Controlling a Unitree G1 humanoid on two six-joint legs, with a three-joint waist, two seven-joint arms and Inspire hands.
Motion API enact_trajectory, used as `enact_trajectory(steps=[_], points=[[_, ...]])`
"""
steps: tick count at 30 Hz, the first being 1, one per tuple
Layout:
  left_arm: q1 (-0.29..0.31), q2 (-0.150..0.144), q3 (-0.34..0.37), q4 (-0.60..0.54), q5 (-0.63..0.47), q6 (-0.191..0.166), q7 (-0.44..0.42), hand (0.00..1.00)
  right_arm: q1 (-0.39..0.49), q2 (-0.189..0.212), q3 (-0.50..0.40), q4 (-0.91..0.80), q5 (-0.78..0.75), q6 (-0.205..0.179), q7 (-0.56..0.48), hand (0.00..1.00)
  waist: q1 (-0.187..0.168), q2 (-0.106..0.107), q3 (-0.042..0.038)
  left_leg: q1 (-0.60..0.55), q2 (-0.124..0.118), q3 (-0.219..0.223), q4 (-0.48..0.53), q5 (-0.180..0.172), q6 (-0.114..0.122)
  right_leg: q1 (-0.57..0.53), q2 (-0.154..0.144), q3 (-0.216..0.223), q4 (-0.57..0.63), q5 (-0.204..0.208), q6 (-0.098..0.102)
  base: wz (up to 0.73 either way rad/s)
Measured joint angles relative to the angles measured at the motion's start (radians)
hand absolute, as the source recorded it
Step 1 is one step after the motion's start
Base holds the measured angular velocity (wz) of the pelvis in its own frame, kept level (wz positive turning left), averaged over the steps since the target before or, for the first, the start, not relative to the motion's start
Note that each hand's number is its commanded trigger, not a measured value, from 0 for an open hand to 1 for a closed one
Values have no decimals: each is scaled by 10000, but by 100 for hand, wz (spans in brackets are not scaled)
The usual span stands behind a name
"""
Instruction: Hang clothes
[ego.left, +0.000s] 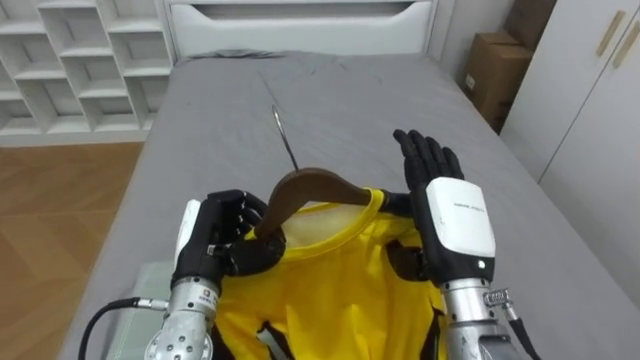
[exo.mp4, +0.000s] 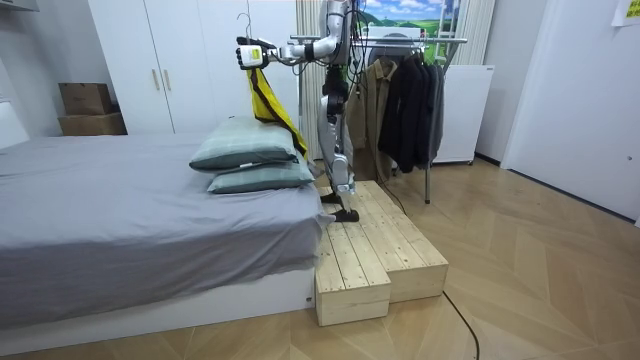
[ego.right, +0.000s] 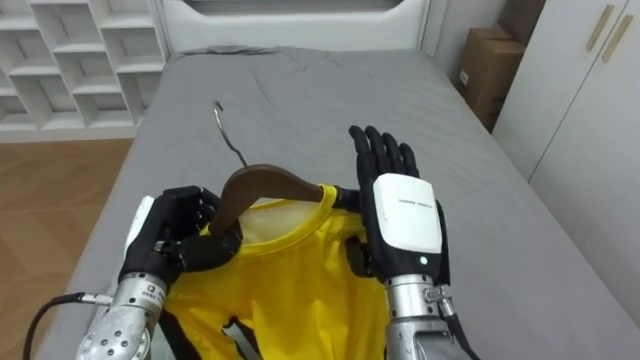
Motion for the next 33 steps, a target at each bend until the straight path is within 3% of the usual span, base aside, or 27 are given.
enact_trajectory(steps=[7, 15, 16, 17, 18, 24, 33], points=[[-8, -49, -1, 2, 0, 0, -71, 100, -157, 3, 86, 346, -497, 10, -1, 0, 16, -91, 71, -72, -14, 3, 27, 1, 1, -27, -4, -3, -27, -16, -8, 0], [-22, -185, -4, 2, 20, 25, -84, 100, -157, -4, 282, 370, -837, 129, -28, 0, 12, -85, 67, -165, -7, -32, 47, 2, 1, -42, 16, -25, -145, -6, -20, 1], [-23, -199, -4, 2, 31, 42, -84, 100, -157, -4, 283, 379, -836, 133, -29, 12, 12, -83, 66, -162, -5, -45, 47, 2, 1, -42, 16, -33, -140, -6, -20, 6], [-27, -237, -5, 2, 57, 91, -84, 100, -157, -5, 283, 407, -836, 145, -28, 75, 12, -81, 64, -164, -2, -66, 47, 2, 0, -42, 16, -51, -136, -5, -21, 4], [-33, -241, -11, 2, 59, 125, -84, 100, -157, -4, 283, 424, -836, 150, -28, 100, 4, -81, 64, -165, 0, -71, 47, 2, 0, -42, 15, -61, -135, -5, -20, 4], [-46, -155, -212, 6, 91, 220, -127, 100, -257, -8, 382, 726, -829, 165, 0, 100, 7, -77, 61, -138, 1, -104, 42, 2, 0, 7, 2, -91, -161, -6, -19, 0], [-46, 122, -488, 6, 124, 353, -354, 100, -289, -349, 415, 977, -1089, 404, 637, 100, 0, -51, 55, -154, 2, -99, 29, 2, 0, 53, -5, -139, -161, -5, -19, 1]])
